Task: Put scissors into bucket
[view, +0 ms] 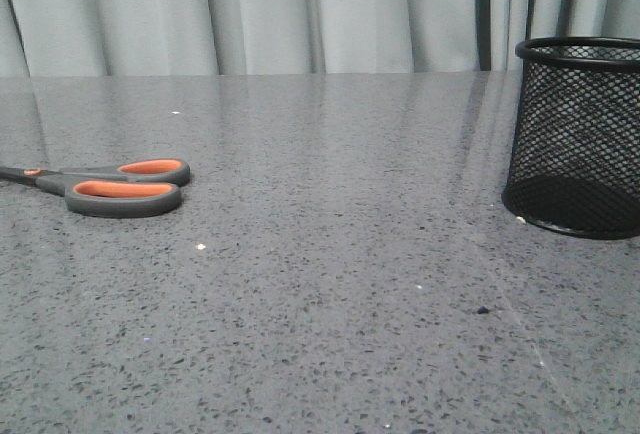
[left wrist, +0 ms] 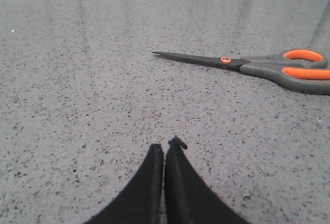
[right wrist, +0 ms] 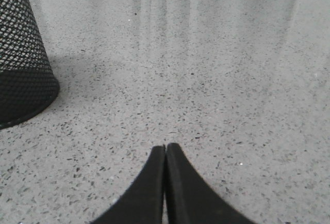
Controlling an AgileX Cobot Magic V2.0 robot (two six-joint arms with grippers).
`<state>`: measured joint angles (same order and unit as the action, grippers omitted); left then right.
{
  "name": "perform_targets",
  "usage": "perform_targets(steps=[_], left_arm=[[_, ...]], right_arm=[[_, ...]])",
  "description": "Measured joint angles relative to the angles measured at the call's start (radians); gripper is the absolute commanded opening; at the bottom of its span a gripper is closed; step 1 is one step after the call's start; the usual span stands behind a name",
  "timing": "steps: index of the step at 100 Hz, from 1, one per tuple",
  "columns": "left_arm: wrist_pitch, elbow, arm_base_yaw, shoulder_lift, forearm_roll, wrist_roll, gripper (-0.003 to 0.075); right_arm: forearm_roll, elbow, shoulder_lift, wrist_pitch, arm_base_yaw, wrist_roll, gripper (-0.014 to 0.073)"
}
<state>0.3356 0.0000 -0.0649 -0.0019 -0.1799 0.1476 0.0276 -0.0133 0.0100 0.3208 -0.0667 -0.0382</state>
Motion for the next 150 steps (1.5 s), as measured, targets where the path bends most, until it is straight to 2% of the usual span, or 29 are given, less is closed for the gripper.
perform_targets(steps=[108,117,127,136,150], left_arm=[[0.000,0.000,0.000,0.000,0.000,0.000,-0.0020],[0.000,0.000,0.000,0.000,0.000,0.000,-0.0020],[-0.007,0.000,0.000,0.000,-0.009,0.000,-0.0020],[-0.038,0.000,0.000,0.000,-0.097,0.000,-0.0020],[-0.135,0.000,0.000,0.000,-0.440,0.000,-0.0020]], right_arm=[[0.000,0.000,0.000,0.000,0.000,0.000,-0.0048],[0.000,0.000,0.000,-0.033,0.000,0.000,-0.0047],[0.029,0.000,0.000,-0.146,0.000,0.000,-0.0048],[0.074,0.000,0.000,-0.268,0.000,0.000,-0.0048],[0.169,0.000,0.000,-0.426,0.000,0.000,-0.0048]])
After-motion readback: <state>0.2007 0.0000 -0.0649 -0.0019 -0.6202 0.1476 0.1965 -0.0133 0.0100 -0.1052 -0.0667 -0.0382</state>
